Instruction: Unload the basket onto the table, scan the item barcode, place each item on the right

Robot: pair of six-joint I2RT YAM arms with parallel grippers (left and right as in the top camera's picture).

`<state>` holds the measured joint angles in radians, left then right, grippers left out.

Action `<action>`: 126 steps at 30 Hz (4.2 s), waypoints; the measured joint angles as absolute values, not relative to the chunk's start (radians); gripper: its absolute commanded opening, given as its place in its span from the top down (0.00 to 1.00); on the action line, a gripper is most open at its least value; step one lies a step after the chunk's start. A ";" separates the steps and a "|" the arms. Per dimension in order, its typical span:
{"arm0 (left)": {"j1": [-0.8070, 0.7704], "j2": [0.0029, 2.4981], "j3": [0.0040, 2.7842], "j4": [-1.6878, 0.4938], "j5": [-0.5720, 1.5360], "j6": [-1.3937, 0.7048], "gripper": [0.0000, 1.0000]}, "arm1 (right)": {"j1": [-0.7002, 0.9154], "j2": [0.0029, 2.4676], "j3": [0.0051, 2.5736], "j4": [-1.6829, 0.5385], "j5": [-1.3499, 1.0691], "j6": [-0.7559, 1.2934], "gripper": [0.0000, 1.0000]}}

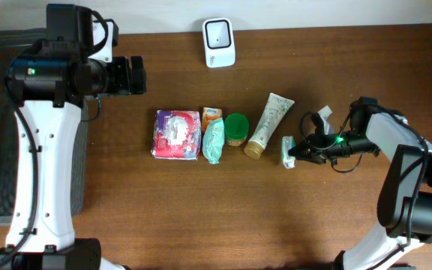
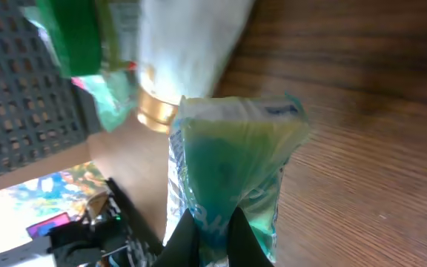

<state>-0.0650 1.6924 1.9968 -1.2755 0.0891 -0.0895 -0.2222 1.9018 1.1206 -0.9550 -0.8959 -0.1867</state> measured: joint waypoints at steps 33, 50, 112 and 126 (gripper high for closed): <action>-0.065 1.692 1.997 -1.276 0.089 -0.089 0.01 | 0.234 1.914 1.316 -1.135 0.242 0.532 0.70; -0.065 1.692 1.997 -1.275 0.089 -0.090 0.01 | -0.162 1.914 1.297 -1.007 -0.622 0.012 0.76; -0.065 1.692 1.997 -1.275 0.089 -0.090 0.01 | -0.065 1.922 1.257 -0.029 -1.435 0.279 0.96; -0.065 1.693 1.997 -1.275 0.089 -0.089 0.01 | -0.001 1.922 1.276 0.708 -1.529 0.914 0.96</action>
